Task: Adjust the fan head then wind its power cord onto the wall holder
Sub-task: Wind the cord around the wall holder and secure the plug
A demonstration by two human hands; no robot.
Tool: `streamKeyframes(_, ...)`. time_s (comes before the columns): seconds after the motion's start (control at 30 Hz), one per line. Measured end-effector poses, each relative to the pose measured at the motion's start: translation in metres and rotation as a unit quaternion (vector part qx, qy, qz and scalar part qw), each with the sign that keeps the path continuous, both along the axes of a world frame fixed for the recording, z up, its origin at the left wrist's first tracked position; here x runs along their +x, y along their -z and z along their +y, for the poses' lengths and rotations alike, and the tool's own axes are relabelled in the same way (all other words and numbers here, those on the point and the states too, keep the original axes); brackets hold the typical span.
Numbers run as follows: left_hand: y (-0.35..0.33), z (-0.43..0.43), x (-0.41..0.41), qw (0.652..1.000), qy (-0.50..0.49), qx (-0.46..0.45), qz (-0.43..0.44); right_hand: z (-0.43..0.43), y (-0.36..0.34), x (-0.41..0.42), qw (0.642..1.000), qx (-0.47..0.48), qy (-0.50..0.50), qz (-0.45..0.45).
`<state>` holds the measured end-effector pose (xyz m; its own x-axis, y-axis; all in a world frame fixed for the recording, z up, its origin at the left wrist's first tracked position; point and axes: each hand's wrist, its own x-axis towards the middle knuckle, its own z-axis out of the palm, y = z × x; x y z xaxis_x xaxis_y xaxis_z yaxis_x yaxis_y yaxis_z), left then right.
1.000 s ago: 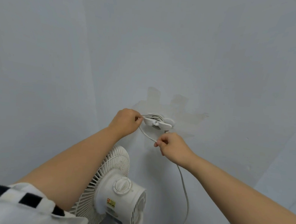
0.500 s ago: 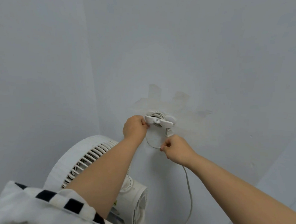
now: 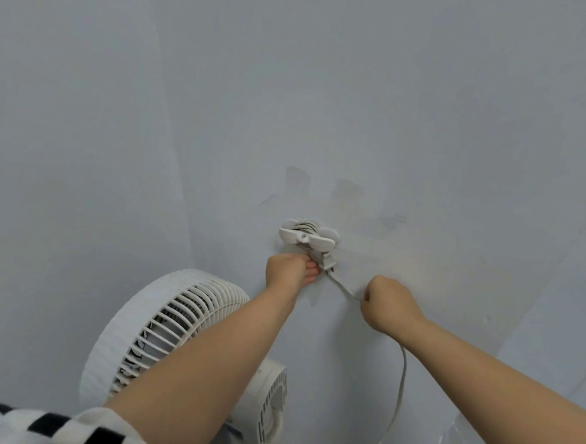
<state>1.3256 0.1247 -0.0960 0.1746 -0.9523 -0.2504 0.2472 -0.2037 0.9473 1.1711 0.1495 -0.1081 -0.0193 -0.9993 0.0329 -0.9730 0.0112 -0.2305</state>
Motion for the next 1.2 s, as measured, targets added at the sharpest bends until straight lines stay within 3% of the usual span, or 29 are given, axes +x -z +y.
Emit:
streamKeyframes(0.23, 0.011, 0.017, -0.020, 0.998, -0.030, -0.050, -0.016, 0.007, -0.014, -0.014, 0.996, -0.075, 0.016, -0.038)
streamKeyframes(0.57, 0.000, 0.015, -0.008, 0.961, 0.008, -0.100, -0.259, 0.017, -0.028, -0.013, 0.978, -0.162, 0.032, -0.127)
streamKeyframes(0.73, -0.001, 0.012, 0.010, 0.961, 0.060, -0.089, -0.255, 0.017, -0.035, -0.012, 0.968, -0.182, 0.050, -0.166)
streamKeyframes(0.83, 0.000, 0.009, 0.012, 0.945, 0.064, -0.103, -0.303, 0.015, -0.039, -0.010, 0.960, -0.197, 0.054, -0.192)
streamKeyframes(1.0, 0.002, 0.005, 0.018, 0.909, 0.032, -0.111, -0.400, 0.009, -0.054, 0.006, 0.926, -0.243, 0.069, -0.282)
streamKeyframes(1.2, 0.002, 0.009, 0.014, 0.909, 0.000, -0.110, -0.402, 0.005, -0.062, 0.021, 0.876, -0.219, 0.040, -0.427)
